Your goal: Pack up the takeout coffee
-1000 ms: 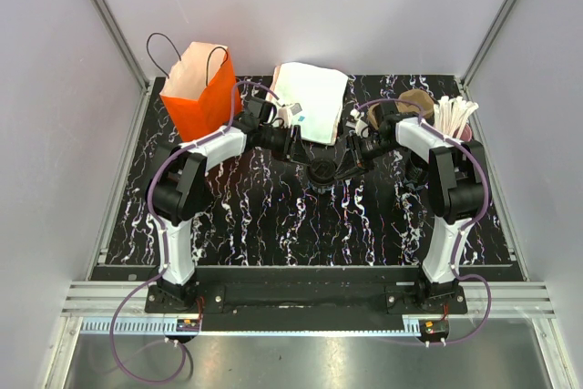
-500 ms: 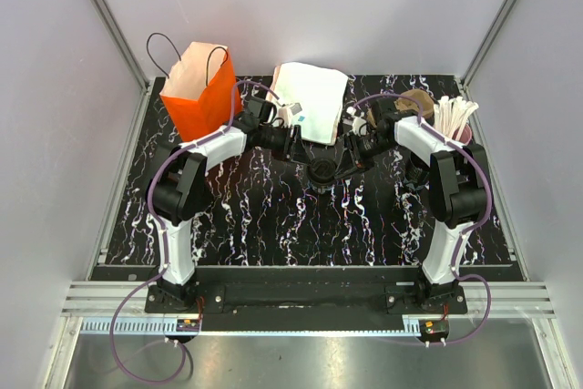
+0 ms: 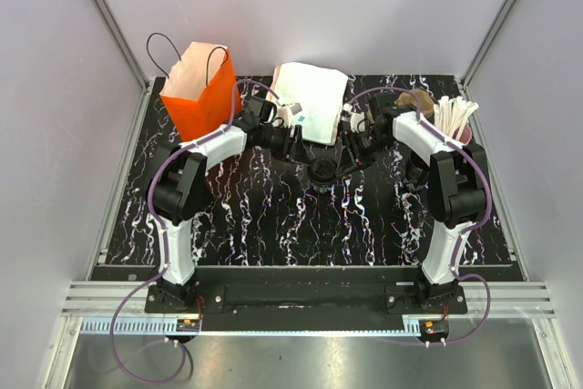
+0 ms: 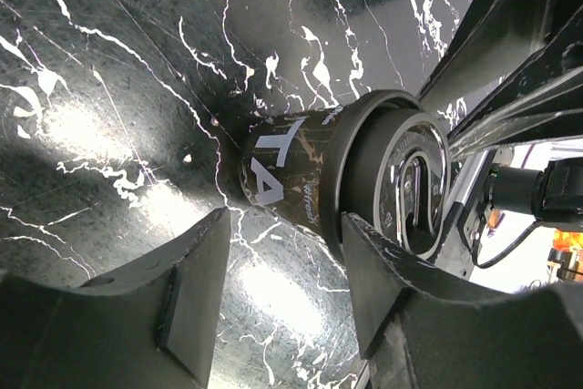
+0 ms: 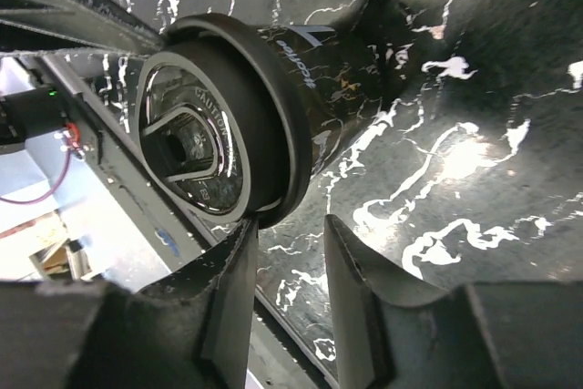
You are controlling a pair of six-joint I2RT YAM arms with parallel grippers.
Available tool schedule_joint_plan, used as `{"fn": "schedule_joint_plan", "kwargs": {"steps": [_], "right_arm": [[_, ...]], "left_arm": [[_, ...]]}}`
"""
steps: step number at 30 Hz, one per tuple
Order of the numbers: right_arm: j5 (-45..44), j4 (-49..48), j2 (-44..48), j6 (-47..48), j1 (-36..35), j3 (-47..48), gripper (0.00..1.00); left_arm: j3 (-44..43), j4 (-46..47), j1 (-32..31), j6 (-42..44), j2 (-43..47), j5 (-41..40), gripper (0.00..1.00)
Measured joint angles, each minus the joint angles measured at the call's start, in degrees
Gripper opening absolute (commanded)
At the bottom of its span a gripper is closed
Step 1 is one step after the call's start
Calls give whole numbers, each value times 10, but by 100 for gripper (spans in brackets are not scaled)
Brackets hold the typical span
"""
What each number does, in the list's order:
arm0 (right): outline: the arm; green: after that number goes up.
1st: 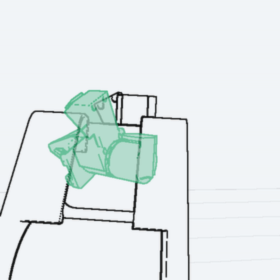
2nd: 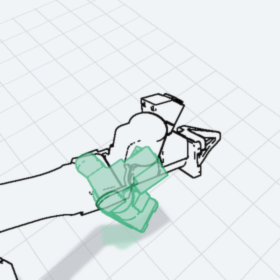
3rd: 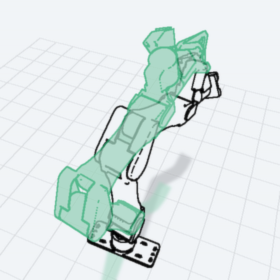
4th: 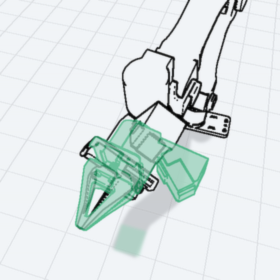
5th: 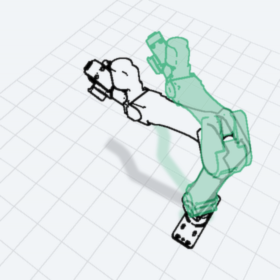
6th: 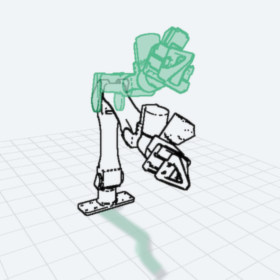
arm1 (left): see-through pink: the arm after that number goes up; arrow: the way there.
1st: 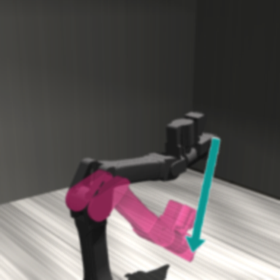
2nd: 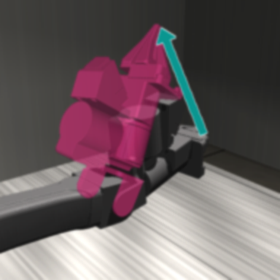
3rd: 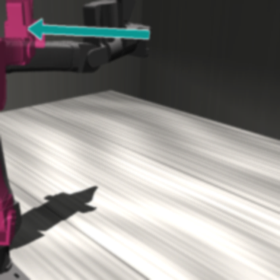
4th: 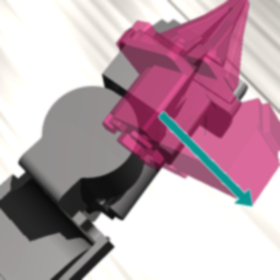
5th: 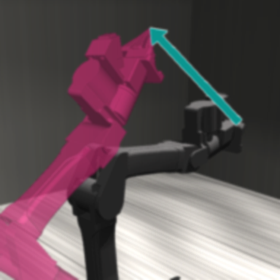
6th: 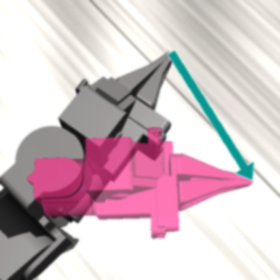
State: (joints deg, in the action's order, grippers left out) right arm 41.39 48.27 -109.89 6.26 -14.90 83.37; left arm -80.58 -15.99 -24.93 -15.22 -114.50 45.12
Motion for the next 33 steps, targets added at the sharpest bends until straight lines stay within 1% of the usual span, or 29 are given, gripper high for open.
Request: {"fn": "schedule_joint_plan", "kwargs": {"steps": [1,4,10,14,21,27,33], "right_arm": [[-5,2,0,2,0,3,44],[-19,6,0,10,0,12,49],[-35,14,0,19,0,24,55],[-44,18,0,24,0,35,57],[-57,22,1,30,0,48,57],[-72,23,1,34,0,48,57],[-73,21,1,34,0,48,57]], "left_arm": [[-1,-3,0,1,0,0,60],[-1,-9,0,4,0,0,62],[-1,-19,2,10,0,1,68],[-1,-27,2,16,0,2,71],[-34,-60,5,24,1,5,75],[-59,-62,5,23,9,23,75],[-63,-62,5,19,9,38,75]]}}
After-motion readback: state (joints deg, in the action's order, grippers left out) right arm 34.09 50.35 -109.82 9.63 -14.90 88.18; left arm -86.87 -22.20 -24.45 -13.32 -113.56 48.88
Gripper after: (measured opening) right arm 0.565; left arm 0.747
